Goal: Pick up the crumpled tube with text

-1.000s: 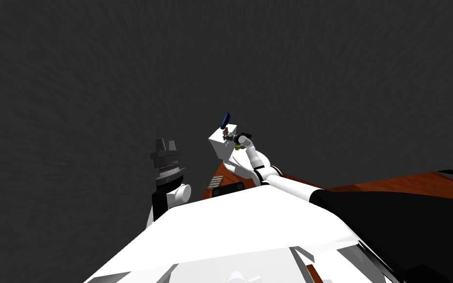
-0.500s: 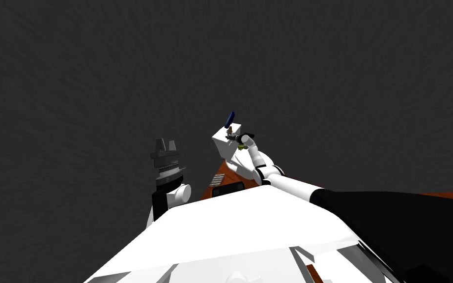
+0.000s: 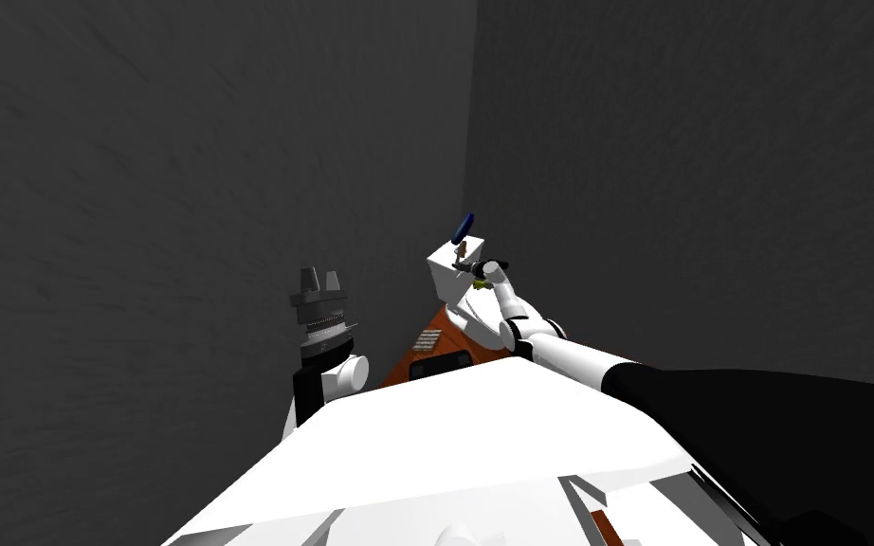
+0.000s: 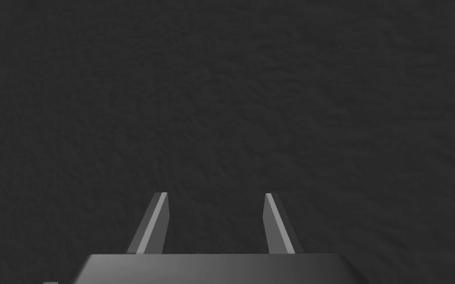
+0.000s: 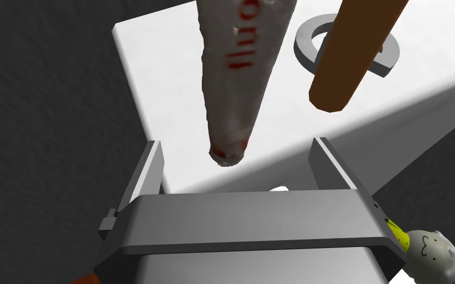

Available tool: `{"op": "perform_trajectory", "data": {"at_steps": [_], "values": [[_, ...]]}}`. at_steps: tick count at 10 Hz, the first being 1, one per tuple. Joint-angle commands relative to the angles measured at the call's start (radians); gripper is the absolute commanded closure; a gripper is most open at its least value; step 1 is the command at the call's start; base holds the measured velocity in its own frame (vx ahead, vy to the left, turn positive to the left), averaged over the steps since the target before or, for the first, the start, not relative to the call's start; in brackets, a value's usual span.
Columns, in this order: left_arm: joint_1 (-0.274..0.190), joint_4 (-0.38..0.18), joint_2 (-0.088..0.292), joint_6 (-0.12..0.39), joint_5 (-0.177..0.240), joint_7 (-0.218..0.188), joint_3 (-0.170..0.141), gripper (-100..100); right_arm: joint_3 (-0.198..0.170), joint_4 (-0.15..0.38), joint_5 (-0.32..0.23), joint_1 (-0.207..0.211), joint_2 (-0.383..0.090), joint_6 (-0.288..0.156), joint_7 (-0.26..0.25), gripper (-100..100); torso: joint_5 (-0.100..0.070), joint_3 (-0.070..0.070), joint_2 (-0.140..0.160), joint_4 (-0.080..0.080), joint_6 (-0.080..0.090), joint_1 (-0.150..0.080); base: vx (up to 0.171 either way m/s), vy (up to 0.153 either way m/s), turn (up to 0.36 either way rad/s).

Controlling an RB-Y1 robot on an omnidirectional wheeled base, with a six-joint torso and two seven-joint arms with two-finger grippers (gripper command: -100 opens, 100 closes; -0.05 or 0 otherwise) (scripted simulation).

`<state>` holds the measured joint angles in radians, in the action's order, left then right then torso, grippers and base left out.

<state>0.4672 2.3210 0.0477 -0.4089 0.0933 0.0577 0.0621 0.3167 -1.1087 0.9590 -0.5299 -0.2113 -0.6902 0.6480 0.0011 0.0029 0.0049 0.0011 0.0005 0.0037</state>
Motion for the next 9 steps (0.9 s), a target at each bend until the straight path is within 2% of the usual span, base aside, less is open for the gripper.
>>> {"op": "perform_trajectory", "data": {"at_steps": [1, 2, 3, 4, 5, 6, 7, 8, 9], "values": [[0.000, 0.000, 0.000, 0.000, 0.000, 0.000, 0.000, 0, 0.024, 0.019, 0.047, 0.011, -0.035, -0.003, -0.046, -100, 0.000, 0.000, 0.000, 0.000, 0.000, 0.000, -0.021, 0.027, -0.038], [0.000, 0.000, 0.000, 0.000, 0.000, 0.000, 0.000, 0, 0.069, 0.079, 0.095, 0.021, -0.080, -0.010, -0.091, -100, 0.000, -0.001, -0.002, 0.000, 0.000, -0.003, -0.055, 0.052, 0.341], [0.000, 0.000, 0.000, 0.000, 0.000, 0.000, 0.000, 0, 0.089, 0.079, 0.105, 0.021, -0.104, -0.010, -0.100, -100, 0.000, -0.001, -0.001, 0.000, -0.001, -0.001, -0.052, 0.051, 0.340], [0.000, 0.000, 0.000, 0.000, 0.000, 0.000, 0.000, 0, 0.120, 0.111, 0.129, 0.031, -0.133, -0.016, -0.126, -100, 0.000, 0.000, -0.001, 0.000, -0.001, -0.001, -0.063, 0.071, 0.352], [0.000, 0.000, 0.000, 0.000, 0.000, 0.000, 0.000, 0, 0.142, 0.079, 0.121, 0.031, -0.148, -0.016, -0.109, -100, 0.000, 0.000, 0.000, 0.000, -0.001, 0.000, -0.058, 0.064, 0.316], [0.000, 0.000, 0.000, 0.000, 0.000, 0.000, 0.000, 0, 0.155, 0.130, 0.163, 0.031, -0.174, -0.016, -0.149, -100, 0.000, 0.000, 0.000, 0.000, -0.001, 0.000, -0.026, 0.029, 0.053], [0.000, 0.000, 0.000, 0.000, 0.000, 0.000, 0.000, 0, 0.155, 0.138, 0.163, 0.031, -0.174, -0.016, -0.153, -100, 0.000, -0.001, -0.001, 0.000, 0.000, -0.002, -0.006, 0.008, -0.057], [0.000, 0.000, 0.000, 0.000, 0.000, 0.000, 0.000, 0, 0.202, 0.177, 0.210, 0.041, -0.218, -0.023, -0.200, -100, -0.001, -0.002, -0.003, -0.001, 0.000, -0.004, -0.030, 0.053, 0.325], [0.000, 0.000, 0.000, 0.000, 0.000, 0.000, 0.000, 0, 0.220, 0.197, 0.220, 0.041, -0.244, -0.023, -0.207, -100, -0.001, -0.001, -0.002, 0.000, -0.001, -0.002, -0.040, 0.062, 0.319]]}}
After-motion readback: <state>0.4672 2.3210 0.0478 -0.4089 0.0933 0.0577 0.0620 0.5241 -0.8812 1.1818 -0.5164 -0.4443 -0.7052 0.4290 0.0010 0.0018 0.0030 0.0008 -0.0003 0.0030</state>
